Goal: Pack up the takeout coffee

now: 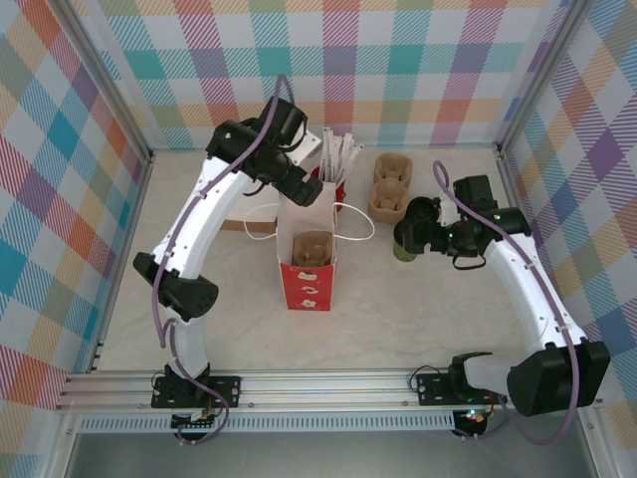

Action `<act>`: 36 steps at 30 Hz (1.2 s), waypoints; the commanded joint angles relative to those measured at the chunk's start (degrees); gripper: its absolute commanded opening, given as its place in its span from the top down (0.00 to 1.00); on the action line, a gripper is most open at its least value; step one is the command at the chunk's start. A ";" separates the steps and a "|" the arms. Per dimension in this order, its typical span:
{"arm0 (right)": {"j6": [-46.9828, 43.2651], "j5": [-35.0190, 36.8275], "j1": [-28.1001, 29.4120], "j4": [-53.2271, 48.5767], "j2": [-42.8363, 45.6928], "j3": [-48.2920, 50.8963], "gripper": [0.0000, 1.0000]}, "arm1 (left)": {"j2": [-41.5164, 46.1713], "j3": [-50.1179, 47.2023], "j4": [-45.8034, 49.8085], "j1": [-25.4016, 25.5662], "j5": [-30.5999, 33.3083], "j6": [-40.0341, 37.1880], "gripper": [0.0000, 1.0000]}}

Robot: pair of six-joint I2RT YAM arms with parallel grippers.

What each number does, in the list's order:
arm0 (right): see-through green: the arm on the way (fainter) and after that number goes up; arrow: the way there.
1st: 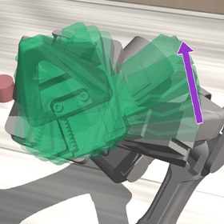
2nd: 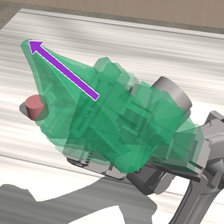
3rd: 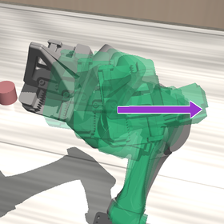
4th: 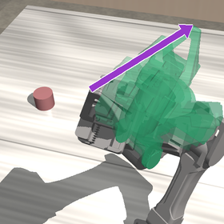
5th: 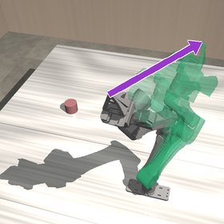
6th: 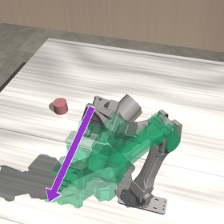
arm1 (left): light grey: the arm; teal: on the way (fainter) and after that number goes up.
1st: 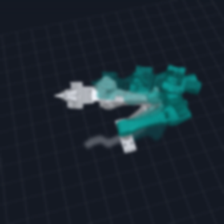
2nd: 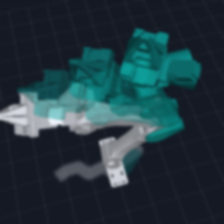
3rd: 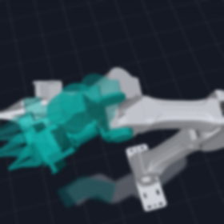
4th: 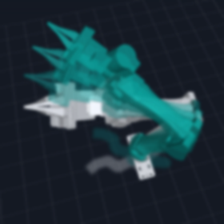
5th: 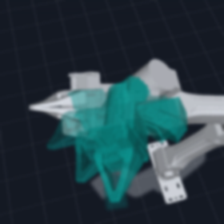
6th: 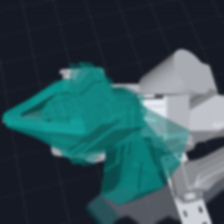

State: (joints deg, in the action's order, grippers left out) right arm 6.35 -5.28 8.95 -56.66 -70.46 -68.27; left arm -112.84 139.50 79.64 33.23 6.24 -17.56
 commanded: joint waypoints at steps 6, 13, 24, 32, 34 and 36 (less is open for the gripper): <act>-1.41 -1.95 -0.34 -1.21 -1.69 -2.75 0.00 | -5.24 3.93 -1.50 -0.64 1.61 -8.08 0.00; -1.69 -1.34 -0.32 -1.35 -1.71 -2.57 0.00 | -9.47 4.66 -2.02 -0.56 -0.97 -9.07 0.03; -1.87 -0.66 -0.34 -1.52 -1.86 -2.39 0.00 | -10.23 6.06 -3.02 1.28 -1.70 -7.83 0.64; -1.74 1.79 -0.36 -2.17 -1.96 -2.09 0.00 | -9.16 7.23 -3.30 1.49 -3.13 0.65 0.85; -1.83 2.93 -0.35 -2.91 -2.38 -2.46 0.00 | -8.77 7.27 -2.87 1.48 -3.64 3.80 0.87; -2.00 3.34 -0.34 -3.30 -2.82 -2.65 0.00 | -8.58 7.17 -2.49 1.48 -4.20 6.58 0.89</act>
State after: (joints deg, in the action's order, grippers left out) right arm 5.08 -3.42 8.95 -58.17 -72.51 -69.45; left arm -123.17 145.29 76.38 34.41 3.46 -16.84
